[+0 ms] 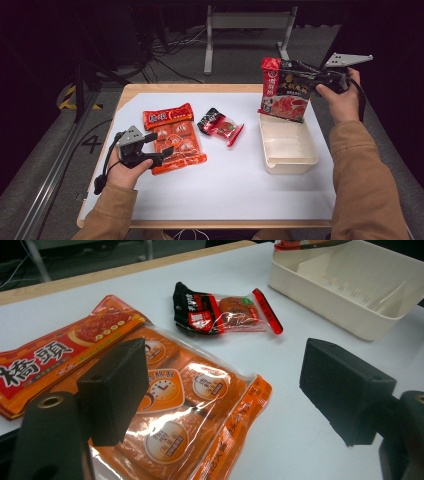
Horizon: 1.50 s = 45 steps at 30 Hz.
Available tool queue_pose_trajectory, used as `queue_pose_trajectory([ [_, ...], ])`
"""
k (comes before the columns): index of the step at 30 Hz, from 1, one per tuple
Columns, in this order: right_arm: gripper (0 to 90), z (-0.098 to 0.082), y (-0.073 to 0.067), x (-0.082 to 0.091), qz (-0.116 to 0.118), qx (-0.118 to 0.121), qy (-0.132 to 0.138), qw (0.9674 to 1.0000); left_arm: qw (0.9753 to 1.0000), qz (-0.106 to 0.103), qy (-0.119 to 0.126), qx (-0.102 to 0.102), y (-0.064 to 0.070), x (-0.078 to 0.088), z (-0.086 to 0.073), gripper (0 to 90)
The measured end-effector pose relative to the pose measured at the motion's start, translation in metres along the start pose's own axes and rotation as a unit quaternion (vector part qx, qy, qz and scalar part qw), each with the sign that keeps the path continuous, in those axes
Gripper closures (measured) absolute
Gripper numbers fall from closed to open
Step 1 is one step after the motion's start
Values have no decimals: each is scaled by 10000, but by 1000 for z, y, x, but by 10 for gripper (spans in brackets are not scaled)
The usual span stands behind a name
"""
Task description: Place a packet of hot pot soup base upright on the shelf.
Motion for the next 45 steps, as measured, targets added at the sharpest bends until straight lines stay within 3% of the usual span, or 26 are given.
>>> queue_pose_trajectory([
  [15,825,-5,5,-7,198,81,-5,9998,9996,199,-4,180,-4,14,-12,207],
  [20,823,-12,4,-12,196,194,-205,9994,9997,193,10,179,-2,14,-12,206],
  [28,822,-23,4,-21,224,59,-199,9995,9997,163,9,193,-2,13,-12,206],
  [39,822,-32,4,-18,221,-64,-160,9996,9998,121,9,184,-1,12,-11,205],
  [45,812,-36,-5,-24,314,50,-266,9991,9998,120,21,166,0,12,-10,205],
])
Point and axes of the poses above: each handheld gripper's, and its own axes: x roughly backward along the jaws, z roughly out of its top, y roughly to its right, the point moved 10 cm from there along -x, roughly forward along the jaws, and after that the axes turned 3 degrees about -z, right-handed, at the moved point
